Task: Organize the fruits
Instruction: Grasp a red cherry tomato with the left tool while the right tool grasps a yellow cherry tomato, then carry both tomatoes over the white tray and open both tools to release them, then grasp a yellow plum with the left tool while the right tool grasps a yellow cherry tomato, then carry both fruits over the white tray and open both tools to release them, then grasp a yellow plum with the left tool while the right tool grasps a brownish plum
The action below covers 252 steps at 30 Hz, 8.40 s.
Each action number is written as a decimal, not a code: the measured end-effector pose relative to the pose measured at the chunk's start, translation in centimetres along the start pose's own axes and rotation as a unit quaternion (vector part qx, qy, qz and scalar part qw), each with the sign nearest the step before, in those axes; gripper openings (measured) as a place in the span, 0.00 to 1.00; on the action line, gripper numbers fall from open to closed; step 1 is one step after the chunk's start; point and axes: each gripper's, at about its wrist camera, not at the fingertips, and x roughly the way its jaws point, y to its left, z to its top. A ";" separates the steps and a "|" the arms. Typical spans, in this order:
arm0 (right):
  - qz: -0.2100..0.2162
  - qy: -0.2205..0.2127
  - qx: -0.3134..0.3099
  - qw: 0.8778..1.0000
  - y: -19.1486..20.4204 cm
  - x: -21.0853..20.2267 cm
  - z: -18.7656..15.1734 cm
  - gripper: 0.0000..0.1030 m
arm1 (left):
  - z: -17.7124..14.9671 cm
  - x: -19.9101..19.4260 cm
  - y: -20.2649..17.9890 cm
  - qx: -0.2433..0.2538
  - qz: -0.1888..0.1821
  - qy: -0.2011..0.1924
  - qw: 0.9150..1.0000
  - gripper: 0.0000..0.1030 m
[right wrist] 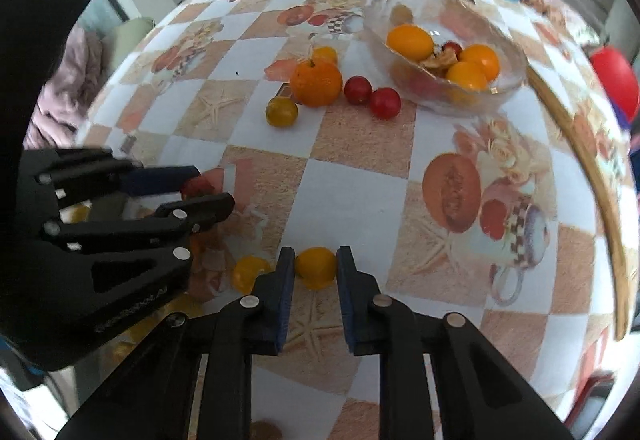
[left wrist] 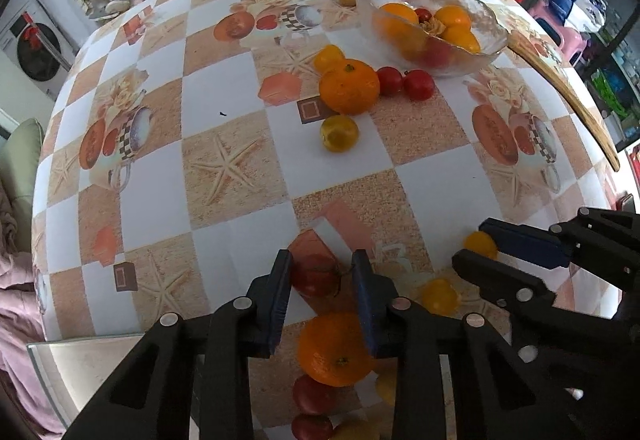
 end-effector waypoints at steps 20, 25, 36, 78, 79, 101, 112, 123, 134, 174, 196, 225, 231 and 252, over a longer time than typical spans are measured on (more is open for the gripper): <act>0.052 0.012 0.057 0.997 0.6 -2.9 -0.1 0.22 | -4.9 -6.9 6.2 -0.107 -0.017 -0.054 0.993 0.31; 0.066 0.015 0.028 0.997 4.1 -2.9 0.4 0.22 | -7.4 -8.5 8.4 -0.132 -0.001 -0.062 0.989 0.31; 0.108 0.028 -0.039 0.993 13.5 -1.8 1.0 0.22 | -12.6 -9.4 15.1 -0.194 0.054 -0.062 0.978 0.31; 0.121 0.043 -0.043 0.991 19.5 3.0 4.8 0.70 | -14.8 -6.4 18.4 -0.180 0.134 -0.029 0.974 0.74; 0.121 0.038 -0.039 0.991 19.0 2.5 4.8 0.71 | -14.8 -6.4 18.3 -0.179 0.134 -0.028 0.974 0.74; -0.029 0.015 0.062 0.998 2.1 -3.1 -2.9 0.72 | -3.5 -7.5 7.5 -0.065 0.054 -0.070 0.994 0.74; -0.022 -0.005 0.001 1.000 2.6 -0.9 -2.8 0.65 | 2.4 -2.4 3.6 -0.054 0.010 -0.056 0.997 0.74; -0.020 -0.032 -0.018 0.999 2.9 0.0 -2.4 0.59 | 5.7 1.1 1.3 -0.031 0.011 -0.048 0.998 0.74; -0.004 -0.032 -0.025 0.999 4.2 0.8 -1.3 0.22 | 5.9 1.7 0.5 -0.024 0.000 -0.045 0.999 0.33; 0.109 0.094 -0.062 0.988 17.9 -3.2 -3.7 0.22 | -20.1 -10.8 13.0 -0.200 0.061 0.005 0.978 0.23; 0.054 0.161 -0.109 0.979 23.2 3.8 -3.7 0.23 | -23.4 -8.0 15.3 -0.214 0.090 0.027 0.972 0.23; 0.045 0.094 -0.030 0.994 16.2 -3.2 -2.4 0.82 | -19.8 -11.6 12.2 -0.144 0.110 0.002 0.983 0.72; 0.007 0.098 0.025 0.995 8.6 -4.7 -4.8 0.82 | -16.9 -12.3 8.3 -0.100 0.077 -0.019 0.992 0.72; 0.020 0.075 -0.170 0.982 0.9 -4.3 -10.1 0.82 | -17.9 -7.0 -4.3 -0.193 0.132 -0.011 0.972 0.72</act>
